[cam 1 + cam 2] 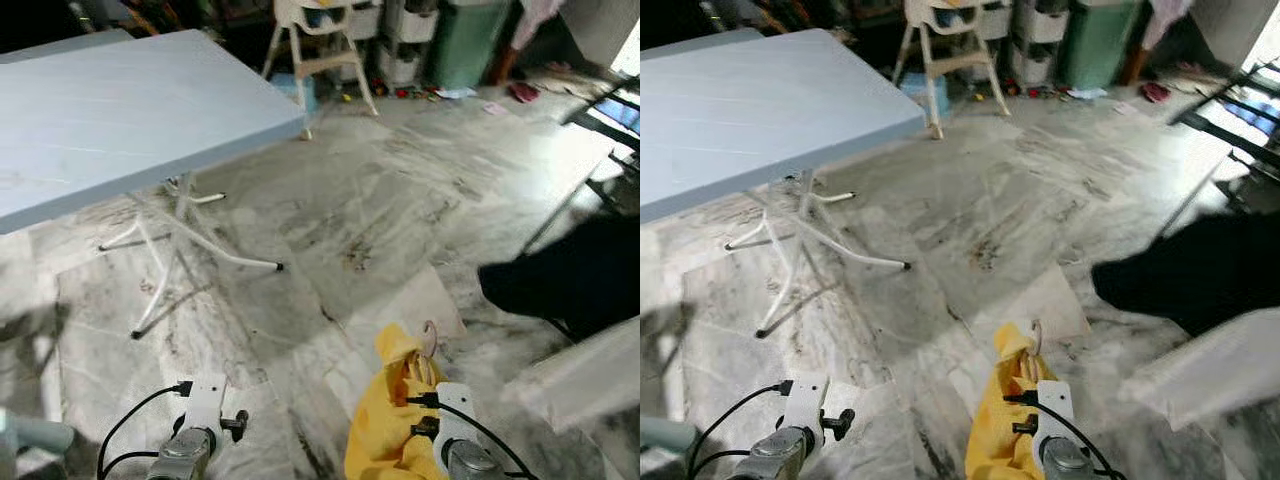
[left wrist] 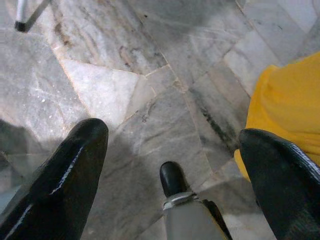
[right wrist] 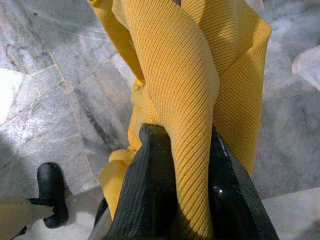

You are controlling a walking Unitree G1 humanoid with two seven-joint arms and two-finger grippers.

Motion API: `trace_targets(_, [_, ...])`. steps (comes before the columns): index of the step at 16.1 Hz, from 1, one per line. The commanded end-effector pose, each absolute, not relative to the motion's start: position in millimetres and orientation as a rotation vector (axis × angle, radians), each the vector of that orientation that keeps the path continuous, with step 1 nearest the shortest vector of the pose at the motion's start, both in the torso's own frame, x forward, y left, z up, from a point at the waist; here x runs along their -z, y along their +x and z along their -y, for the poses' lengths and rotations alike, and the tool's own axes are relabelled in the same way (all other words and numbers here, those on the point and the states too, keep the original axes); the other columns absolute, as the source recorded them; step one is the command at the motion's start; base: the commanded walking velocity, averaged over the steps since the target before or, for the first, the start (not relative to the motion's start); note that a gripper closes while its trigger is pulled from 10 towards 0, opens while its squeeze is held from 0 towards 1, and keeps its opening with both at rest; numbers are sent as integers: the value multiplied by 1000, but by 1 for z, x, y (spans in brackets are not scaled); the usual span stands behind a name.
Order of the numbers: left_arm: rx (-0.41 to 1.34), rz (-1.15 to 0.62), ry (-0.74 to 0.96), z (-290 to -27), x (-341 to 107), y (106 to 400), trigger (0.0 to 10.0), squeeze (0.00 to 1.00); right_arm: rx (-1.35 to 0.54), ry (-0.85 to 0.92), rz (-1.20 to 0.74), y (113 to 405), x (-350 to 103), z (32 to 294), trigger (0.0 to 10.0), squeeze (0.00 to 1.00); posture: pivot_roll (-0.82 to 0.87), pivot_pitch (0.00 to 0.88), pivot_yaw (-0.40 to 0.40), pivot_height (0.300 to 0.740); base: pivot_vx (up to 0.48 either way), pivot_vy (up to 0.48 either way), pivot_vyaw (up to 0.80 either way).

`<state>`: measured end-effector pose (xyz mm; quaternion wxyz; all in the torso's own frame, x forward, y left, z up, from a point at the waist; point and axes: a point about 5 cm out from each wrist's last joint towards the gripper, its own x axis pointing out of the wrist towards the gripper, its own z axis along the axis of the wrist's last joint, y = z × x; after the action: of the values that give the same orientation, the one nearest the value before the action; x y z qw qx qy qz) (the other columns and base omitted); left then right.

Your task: Hang hanger

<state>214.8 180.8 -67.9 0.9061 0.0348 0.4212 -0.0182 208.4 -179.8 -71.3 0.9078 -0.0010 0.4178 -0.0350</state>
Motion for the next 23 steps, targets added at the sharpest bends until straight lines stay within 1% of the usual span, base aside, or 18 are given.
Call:
trace_targets(1, [17,-895,84,-191,70,209,10000,0,63,1,-864,208,72,178,10000,0,-64,41,-11,740,0,315,0])
trace_targets(5, [21,-910,113,-201,71,204,10000,0,63,-2,-871,206,73,178,10000,0,-64,42,-7,740,0,442,0])
trace_targets(7, [50,-906,137,-200,70,208,10000,0,63,-2,-871,206,73,178,10000,0,-65,44,-5,740,0,480,0])
trace_targets(9, [86,-896,132,-190,67,214,10000,0,69,8,-872,206,73,177,10000,0,-70,42,1,740,0,474,0])
trace_targets(14, [115,-899,152,-187,69,212,10000,0,94,22,-875,203,75,179,10000,0,-86,42,18,740,0,461,-724])
trace_targets(18, [116,-906,160,-198,69,208,10000,0,105,27,-884,199,76,181,10000,0,-92,45,23,740,0,454,0])
trace_targets(20, [97,-907,157,-207,68,207,10000,0,106,22,-884,198,77,180,10000,0,-85,46,17,740,0,0,0])
trace_targets(21, [96,-908,159,-208,68,207,10000,0,106,22,-884,198,77,180,10000,0,-85,46,17,740,0,0,0])
trace_targets(23, [114,-912,129,-198,70,206,10000,0,105,10,-879,200,76,180,10000,0,-74,47,6,740,0,0,0])
